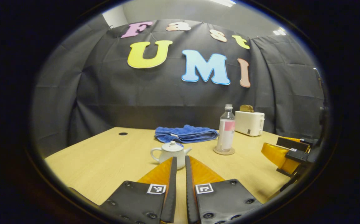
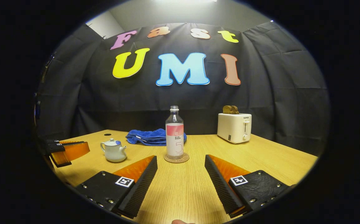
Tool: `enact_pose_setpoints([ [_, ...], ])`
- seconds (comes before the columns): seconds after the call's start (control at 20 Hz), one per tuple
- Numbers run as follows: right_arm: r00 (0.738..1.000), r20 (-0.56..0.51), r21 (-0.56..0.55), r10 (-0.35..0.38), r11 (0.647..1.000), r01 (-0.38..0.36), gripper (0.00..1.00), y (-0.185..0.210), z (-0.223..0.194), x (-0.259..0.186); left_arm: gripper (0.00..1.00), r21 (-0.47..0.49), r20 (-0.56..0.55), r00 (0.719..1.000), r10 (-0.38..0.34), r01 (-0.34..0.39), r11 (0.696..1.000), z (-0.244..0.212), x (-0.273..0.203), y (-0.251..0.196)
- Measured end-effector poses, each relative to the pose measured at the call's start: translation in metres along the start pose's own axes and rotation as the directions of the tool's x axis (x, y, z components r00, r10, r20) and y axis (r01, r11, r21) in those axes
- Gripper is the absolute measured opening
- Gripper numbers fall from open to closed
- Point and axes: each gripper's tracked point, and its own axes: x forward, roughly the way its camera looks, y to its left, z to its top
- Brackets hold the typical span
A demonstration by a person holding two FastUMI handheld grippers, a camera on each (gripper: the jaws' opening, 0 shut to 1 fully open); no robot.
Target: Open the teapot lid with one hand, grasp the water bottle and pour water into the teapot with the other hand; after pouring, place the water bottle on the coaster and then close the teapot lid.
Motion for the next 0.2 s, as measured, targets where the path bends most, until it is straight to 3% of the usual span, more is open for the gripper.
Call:
enact_pose_setpoints([
  [0.2, 1.000, 0.008, 0.002, -0.008, 1.000, 0.008, 0.97, -0.0015, 0.0007, 0.0001, 0.22, 0.026, 0.021, 1.000, 0.016, -0.017, 1.000, 0.0026, -0.0001, 0.0007],
])
